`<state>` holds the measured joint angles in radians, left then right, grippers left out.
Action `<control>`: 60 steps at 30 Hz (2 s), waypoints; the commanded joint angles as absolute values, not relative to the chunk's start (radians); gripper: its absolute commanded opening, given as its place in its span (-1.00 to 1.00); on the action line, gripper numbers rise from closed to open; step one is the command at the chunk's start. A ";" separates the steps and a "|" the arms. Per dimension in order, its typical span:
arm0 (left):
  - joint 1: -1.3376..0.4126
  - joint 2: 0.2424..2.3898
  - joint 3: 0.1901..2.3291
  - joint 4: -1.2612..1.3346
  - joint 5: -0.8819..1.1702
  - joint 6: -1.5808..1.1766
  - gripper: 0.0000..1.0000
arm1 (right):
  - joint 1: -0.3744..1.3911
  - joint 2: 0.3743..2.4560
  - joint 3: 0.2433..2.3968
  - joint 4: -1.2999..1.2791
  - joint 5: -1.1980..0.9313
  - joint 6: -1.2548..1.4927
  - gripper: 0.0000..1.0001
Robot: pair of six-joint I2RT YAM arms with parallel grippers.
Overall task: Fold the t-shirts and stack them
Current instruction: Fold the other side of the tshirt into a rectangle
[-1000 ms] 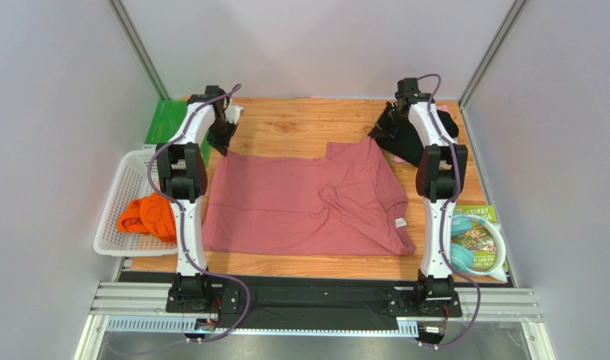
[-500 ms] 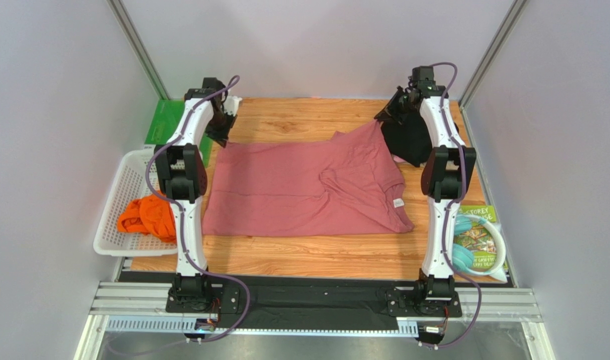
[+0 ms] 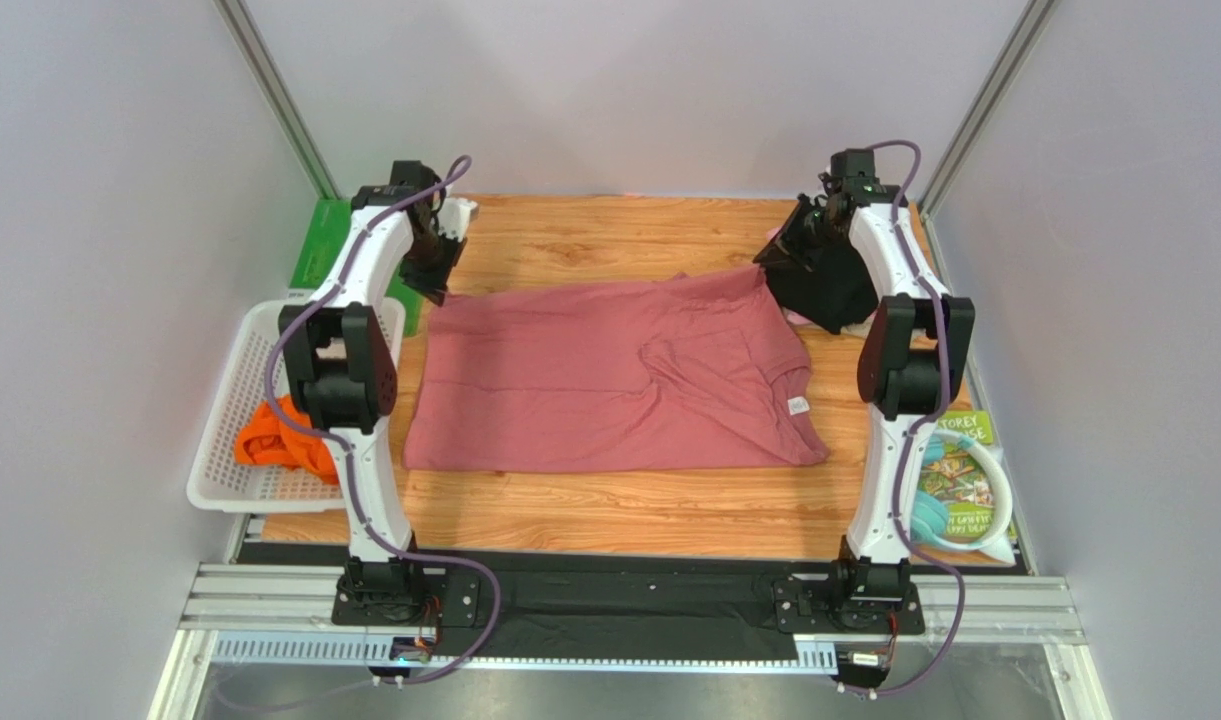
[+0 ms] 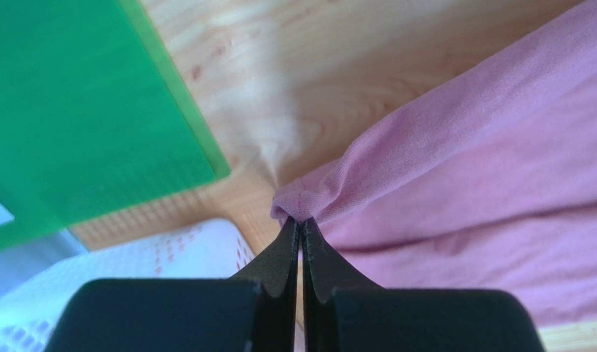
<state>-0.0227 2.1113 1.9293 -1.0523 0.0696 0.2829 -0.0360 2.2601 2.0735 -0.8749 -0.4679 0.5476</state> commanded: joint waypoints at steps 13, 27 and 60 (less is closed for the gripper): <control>-0.015 1.918 1.770 -0.991 0.067 0.322 -1.00 | -0.029 1.954 1.820 -0.900 -0.362 0.494 -1.00; -0.015 1.873 1.767 -0.986 0.040 0.345 -1.00 | -0.026 1.809 1.707 -0.930 -0.327 0.492 -1.00; -0.017 1.666 1.241 -0.865 0.069 0.402 -0.99 | 0.117 1.487 0.956 -0.874 -0.212 0.592 -1.00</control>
<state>-0.0189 1.7164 1.2858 -0.9138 0.0723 0.3733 0.1051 1.5471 0.9897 -0.8948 -0.2539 0.5644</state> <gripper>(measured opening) 0.007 0.010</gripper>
